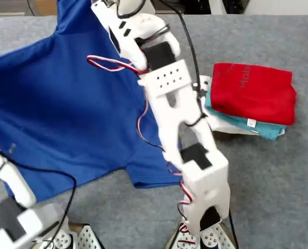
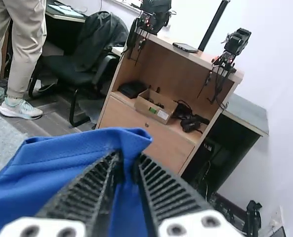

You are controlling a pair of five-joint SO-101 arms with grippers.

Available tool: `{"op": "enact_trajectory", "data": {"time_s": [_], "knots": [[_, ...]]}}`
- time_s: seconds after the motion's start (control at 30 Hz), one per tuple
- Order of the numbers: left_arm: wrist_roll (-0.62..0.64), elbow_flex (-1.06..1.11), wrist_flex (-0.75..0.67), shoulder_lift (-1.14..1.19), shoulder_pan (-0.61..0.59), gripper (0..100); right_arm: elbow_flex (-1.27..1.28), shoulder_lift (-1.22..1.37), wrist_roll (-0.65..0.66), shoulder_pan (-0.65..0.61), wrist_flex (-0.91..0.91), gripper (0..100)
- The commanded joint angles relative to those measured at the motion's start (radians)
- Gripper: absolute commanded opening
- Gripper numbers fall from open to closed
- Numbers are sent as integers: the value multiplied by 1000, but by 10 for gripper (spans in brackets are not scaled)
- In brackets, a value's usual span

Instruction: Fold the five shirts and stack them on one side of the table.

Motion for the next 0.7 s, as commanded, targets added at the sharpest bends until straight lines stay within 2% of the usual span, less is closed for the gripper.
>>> {"op": "enact_trajectory", "data": {"time_s": [0.0, 0.1, 0.3, 0.43, 0.53, 0.67], "knots": [[8, -199, 61, 107, 3, 18, -197, 84, 12, 10, -18, 2], [8, -299, 123, 193, 3, 18, -311, 151, 11, 12, 32, 2], [6, -420, 295, 242, 3, 18, -475, 189, 12, 13, 278, 2], [-3, -460, 420, 240, 14, 18, -582, 189, 12, 33, 532, 2], [-32, -520, 586, 239, 29, 18, -673, 193, 26, 36, 740, 2], [-77, -560, 776, 239, 58, 18, -736, 177, 158, 42, 1008, 2]]}}
